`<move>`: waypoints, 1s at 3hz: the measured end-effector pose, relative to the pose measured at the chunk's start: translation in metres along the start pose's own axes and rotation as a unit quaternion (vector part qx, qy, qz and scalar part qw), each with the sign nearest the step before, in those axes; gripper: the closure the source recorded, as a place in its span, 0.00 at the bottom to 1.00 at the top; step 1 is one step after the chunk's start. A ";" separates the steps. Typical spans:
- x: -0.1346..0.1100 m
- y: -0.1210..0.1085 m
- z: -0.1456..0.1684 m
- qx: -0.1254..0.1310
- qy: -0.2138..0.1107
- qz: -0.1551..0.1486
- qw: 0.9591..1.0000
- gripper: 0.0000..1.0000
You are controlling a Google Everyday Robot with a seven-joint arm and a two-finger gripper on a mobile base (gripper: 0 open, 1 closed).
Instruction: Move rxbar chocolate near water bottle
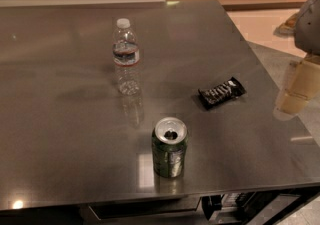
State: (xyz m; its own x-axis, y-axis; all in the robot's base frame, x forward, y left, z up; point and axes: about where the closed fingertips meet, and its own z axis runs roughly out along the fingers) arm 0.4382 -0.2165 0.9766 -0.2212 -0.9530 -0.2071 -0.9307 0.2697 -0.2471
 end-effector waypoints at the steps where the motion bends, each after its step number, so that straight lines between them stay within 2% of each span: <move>1: 0.000 0.000 0.000 0.000 0.000 0.000 1.000 0.00; 2: -0.009 -0.011 0.002 -0.013 -0.009 -0.017 1.000 0.00; 3: -0.020 -0.031 0.014 -0.028 -0.036 -0.035 0.998 0.00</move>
Offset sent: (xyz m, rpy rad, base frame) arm 0.0286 0.0114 0.0014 0.0304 0.0613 0.1086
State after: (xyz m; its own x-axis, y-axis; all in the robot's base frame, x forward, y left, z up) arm 0.4752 -0.2033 0.9752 -0.1350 -0.9566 -0.2584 -0.9584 0.1923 -0.2111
